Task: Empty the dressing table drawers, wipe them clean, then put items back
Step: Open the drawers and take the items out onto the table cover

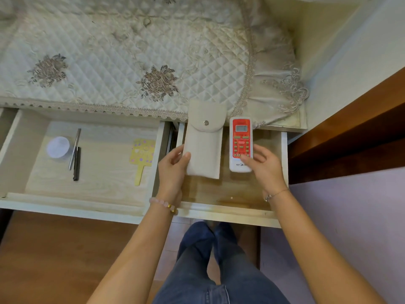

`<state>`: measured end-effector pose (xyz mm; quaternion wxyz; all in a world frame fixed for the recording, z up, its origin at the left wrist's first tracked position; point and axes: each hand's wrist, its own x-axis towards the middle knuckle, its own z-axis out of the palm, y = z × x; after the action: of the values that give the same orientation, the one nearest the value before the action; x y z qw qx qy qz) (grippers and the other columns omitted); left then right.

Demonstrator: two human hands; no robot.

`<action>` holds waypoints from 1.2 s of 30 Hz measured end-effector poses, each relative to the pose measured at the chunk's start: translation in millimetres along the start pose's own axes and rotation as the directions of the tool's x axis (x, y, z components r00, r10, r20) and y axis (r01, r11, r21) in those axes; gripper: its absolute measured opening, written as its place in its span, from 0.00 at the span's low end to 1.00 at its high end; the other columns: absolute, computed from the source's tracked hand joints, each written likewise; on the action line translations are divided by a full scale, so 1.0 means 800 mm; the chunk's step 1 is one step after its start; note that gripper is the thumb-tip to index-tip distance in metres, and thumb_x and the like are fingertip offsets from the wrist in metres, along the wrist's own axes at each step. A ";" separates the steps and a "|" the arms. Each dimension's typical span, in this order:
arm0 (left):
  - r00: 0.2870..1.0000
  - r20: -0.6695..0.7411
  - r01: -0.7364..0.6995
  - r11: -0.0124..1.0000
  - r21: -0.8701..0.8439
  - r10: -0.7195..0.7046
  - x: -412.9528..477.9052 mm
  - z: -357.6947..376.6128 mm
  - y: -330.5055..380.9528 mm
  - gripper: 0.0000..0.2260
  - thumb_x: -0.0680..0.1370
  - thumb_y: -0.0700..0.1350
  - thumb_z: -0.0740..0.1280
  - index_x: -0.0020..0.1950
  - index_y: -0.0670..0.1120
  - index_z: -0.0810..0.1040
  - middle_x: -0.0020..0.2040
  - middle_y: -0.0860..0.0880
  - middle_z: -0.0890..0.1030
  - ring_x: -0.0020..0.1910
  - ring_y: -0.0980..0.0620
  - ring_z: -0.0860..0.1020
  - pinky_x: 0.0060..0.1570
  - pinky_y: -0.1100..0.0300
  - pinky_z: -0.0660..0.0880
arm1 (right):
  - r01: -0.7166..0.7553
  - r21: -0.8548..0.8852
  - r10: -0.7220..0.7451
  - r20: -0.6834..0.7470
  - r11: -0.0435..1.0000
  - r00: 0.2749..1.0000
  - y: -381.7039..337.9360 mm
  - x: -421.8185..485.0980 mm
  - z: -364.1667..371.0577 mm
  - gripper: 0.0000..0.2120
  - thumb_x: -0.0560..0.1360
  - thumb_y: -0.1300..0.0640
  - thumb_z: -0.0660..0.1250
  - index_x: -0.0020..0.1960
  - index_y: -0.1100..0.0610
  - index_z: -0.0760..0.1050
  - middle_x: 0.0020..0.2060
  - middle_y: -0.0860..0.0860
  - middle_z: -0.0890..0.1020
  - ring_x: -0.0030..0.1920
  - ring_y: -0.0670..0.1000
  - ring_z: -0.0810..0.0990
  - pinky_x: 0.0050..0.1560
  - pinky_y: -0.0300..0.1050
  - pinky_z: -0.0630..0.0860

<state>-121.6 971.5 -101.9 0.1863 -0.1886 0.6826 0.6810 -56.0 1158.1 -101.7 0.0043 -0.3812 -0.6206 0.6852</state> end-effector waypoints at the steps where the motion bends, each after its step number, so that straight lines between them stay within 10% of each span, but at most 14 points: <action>1: 1.000 0.007 0.000 1.000 -0.008 0.000 0.007 0.006 0.008 0.10 0.77 0.36 0.66 0.57 0.46 0.78 0.46 0.52 0.81 0.45 0.58 0.79 0.49 0.59 0.76 | 0.020 0.006 -0.020 -0.009 1.000 1.000 -0.009 0.006 0.003 0.23 0.71 0.66 0.69 0.66 0.60 0.69 0.48 0.51 0.81 0.42 0.38 0.80 0.40 0.29 0.77; 11: 0.994 0.080 -0.083 0.989 0.123 0.073 0.124 0.067 0.096 0.16 0.77 0.31 0.62 0.64 0.36 0.72 0.47 0.42 0.78 0.46 0.48 0.77 0.53 0.50 0.76 | 0.135 -0.021 -0.137 -0.108 0.991 0.985 -0.097 0.115 0.014 0.23 0.72 0.67 0.69 0.65 0.61 0.69 0.57 0.58 0.79 0.53 0.52 0.81 0.49 0.45 0.81; 15: 0.994 0.087 -0.085 0.975 0.204 0.068 0.155 0.085 0.118 0.17 0.77 0.29 0.58 0.64 0.37 0.72 0.51 0.42 0.79 0.41 0.53 0.78 0.37 0.65 0.77 | 0.146 -0.048 -0.151 -0.125 0.988 0.981 -0.121 0.143 0.019 0.21 0.73 0.68 0.67 0.65 0.63 0.69 0.57 0.56 0.79 0.50 0.48 0.79 0.40 0.29 0.77; 20: 0.990 0.116 -0.116 0.943 0.311 0.084 0.178 0.098 0.123 0.18 0.76 0.31 0.59 0.64 0.40 0.74 0.58 0.41 0.79 0.57 0.47 0.77 0.60 0.51 0.74 | 0.137 -0.105 -0.150 -0.126 0.985 0.981 -0.123 0.164 0.023 0.20 0.73 0.71 0.63 0.64 0.65 0.70 0.55 0.56 0.79 0.49 0.47 0.79 0.40 0.30 0.77; 27: 0.978 0.076 -0.207 0.918 0.339 0.193 0.181 0.086 0.106 0.19 0.76 0.36 0.61 0.67 0.43 0.71 0.60 0.46 0.78 0.56 0.52 0.76 0.59 0.55 0.74 | 0.194 -0.156 -0.212 -0.108 0.969 0.971 -0.108 0.154 0.016 0.23 0.74 0.70 0.62 0.69 0.65 0.64 0.60 0.51 0.73 0.60 0.45 0.71 0.48 0.23 0.72; 32: 0.886 0.156 -0.451 0.736 0.504 0.436 0.176 0.068 0.101 0.19 0.78 0.41 0.61 0.69 0.43 0.69 0.62 0.46 0.76 0.60 0.52 0.74 0.60 0.59 0.71 | 0.267 -0.354 -0.324 -0.112 0.896 0.939 -0.095 0.143 0.013 0.27 0.74 0.62 0.66 0.71 0.57 0.62 0.69 0.51 0.68 0.69 0.49 0.66 0.69 0.42 0.64; 36: 0.713 0.395 -0.656 0.353 0.667 0.580 0.157 0.051 0.090 0.21 0.78 0.46 0.62 0.71 0.41 0.67 0.66 0.43 0.73 0.66 0.46 0.70 0.63 0.56 0.64 | 0.393 -0.540 -0.483 -0.028 0.744 0.875 -0.084 0.115 0.011 0.28 0.74 0.54 0.66 0.72 0.53 0.61 0.70 0.49 0.67 0.69 0.46 0.64 0.64 0.35 0.58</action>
<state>-266.3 1012.0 -104.1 0.0080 0.2119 0.9137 0.3468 -157.2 1209.9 -92.6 0.1144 -0.2665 -0.8512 0.4374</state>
